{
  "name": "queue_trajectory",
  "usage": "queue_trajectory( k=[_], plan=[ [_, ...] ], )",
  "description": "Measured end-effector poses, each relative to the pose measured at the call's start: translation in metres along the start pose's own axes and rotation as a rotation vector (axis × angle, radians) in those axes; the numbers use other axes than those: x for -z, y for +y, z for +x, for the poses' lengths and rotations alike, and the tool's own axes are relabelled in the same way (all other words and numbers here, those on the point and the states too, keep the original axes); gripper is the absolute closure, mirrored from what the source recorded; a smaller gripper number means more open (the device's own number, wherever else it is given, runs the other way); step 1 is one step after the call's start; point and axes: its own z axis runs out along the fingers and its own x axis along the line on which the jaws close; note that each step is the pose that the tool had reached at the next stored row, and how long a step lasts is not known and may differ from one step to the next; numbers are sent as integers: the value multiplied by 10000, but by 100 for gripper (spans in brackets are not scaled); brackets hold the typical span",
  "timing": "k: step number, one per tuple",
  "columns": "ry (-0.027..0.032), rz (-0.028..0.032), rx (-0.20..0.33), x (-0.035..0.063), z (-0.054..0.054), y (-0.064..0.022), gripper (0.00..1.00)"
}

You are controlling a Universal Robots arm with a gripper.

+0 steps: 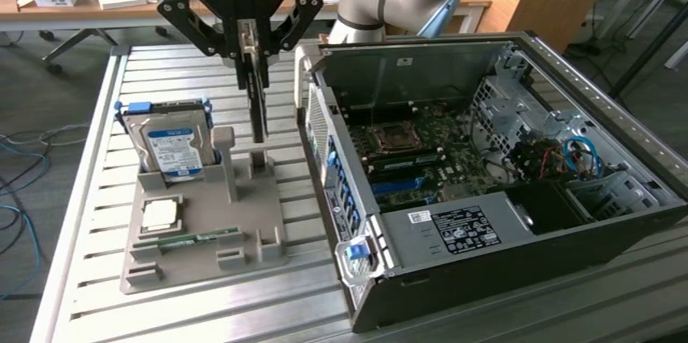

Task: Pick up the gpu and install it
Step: 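Pick up the gpu and move the gpu toward the slot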

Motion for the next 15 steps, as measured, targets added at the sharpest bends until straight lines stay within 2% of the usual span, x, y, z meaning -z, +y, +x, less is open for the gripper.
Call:
queue_trajectory(
  k=[8,15],
  plan=[
    [1,1,1,0,-39,1,74],
    [1,-3,0,-4,-218,5,74]
  ],
)
